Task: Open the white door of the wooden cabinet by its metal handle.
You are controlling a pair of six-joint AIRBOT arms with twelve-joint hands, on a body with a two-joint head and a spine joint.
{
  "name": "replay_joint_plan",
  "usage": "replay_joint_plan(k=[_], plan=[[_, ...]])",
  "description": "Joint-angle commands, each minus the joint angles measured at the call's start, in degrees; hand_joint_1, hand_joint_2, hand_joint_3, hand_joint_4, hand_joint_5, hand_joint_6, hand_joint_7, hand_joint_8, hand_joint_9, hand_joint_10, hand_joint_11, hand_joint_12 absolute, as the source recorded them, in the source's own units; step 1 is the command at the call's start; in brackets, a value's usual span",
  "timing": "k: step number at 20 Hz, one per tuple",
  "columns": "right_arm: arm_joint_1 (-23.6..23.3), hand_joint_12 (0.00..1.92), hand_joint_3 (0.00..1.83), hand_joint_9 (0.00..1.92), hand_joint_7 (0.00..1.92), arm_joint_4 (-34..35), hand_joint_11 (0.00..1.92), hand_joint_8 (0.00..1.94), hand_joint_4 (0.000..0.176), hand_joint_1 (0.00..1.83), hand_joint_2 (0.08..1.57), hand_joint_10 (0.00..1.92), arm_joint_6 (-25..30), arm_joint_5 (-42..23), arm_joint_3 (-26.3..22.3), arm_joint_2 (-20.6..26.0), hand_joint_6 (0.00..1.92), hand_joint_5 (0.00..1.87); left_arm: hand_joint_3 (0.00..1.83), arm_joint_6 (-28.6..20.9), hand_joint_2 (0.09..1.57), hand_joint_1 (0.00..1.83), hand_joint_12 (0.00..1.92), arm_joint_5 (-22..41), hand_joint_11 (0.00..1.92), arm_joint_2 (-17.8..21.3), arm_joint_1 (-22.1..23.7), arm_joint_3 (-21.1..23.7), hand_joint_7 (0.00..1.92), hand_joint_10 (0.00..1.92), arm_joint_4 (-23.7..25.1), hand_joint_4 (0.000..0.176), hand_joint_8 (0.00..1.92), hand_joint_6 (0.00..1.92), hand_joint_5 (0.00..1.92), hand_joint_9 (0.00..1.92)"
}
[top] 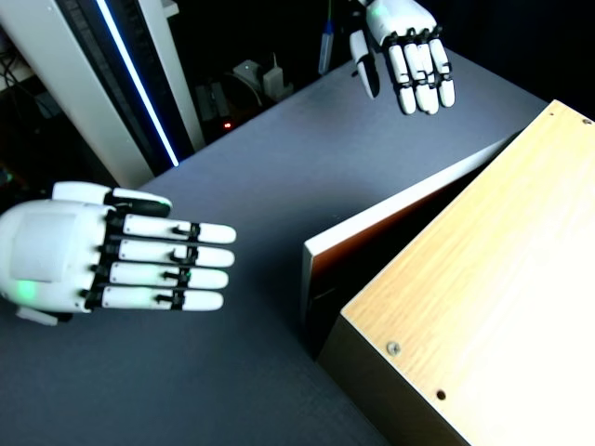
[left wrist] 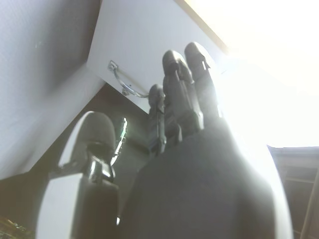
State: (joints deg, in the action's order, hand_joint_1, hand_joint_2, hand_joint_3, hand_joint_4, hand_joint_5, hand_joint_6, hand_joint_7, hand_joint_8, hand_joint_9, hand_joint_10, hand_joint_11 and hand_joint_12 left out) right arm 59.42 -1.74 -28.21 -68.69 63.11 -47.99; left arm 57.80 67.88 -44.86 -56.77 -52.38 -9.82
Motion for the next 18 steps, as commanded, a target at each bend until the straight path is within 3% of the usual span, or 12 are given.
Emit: replay_joint_plan(k=[1, 5, 11, 14, 18], plan=[[-0.7, 0.22, 0.00, 0.04, 0.08, 1.7, 0.04, 0.00, 0.000, 0.12, 1.43, 0.00, 0.2, -6.9, 0.2, 0.3, 0.00, 0.10, 0.03, -0.1, 1.47, 0.00, 0.04, 6.9, 0.03, 0.3, 0.5, -0.3, 0.01, 0.00, -0.2, 0.000, 0.00, 0.00, 0.05, 0.01], [-1.1, 0.18, 0.01, 0.04, 0.09, 1.7, 0.06, 0.00, 0.000, 0.08, 1.45, 0.00, 0.2, -6.6, 0.7, 0.0, 0.00, 0.11, 0.03, -0.1, 1.52, 0.00, 0.05, 6.9, 0.06, 0.2, 0.6, -0.3, 0.04, 0.01, -0.2, 0.000, 0.01, 0.01, 0.09, 0.04], [-5.7, 0.09, 0.00, 0.00, 0.00, 1.6, 0.01, 0.00, 0.000, 0.00, 1.47, 0.00, 0.2, -2.2, 4.1, -1.9, 0.00, 0.03, 0.02, -0.1, 1.52, 0.00, 0.04, 6.7, 0.05, 0.0, 0.5, -0.4, 0.03, 0.00, -0.1, 0.000, 0.01, 0.01, 0.09, 0.03], [-8.0, 0.03, 0.00, 0.00, 0.00, 1.6, 0.01, 0.00, 0.000, 0.18, 1.51, 0.00, 0.1, 1.0, 6.1, -3.0, 0.00, 0.00, 0.02, -0.2, 1.53, 0.00, 0.04, 6.7, 0.05, -0.2, 0.4, -0.5, 0.03, 0.00, -0.1, 0.000, 0.00, 0.01, 0.09, 0.03], [-11.2, 0.00, 0.00, 0.00, 0.00, 1.6, 0.00, 0.00, 0.000, 0.17, 1.51, 0.00, -0.1, 5.1, 9.1, -5.3, 0.00, 0.00, 0.01, -0.2, 1.52, 0.00, 0.05, 6.7, 0.07, -0.2, 0.2, -0.6, 0.05, 0.00, -0.1, 0.000, 0.01, 0.01, 0.11, 0.04]])
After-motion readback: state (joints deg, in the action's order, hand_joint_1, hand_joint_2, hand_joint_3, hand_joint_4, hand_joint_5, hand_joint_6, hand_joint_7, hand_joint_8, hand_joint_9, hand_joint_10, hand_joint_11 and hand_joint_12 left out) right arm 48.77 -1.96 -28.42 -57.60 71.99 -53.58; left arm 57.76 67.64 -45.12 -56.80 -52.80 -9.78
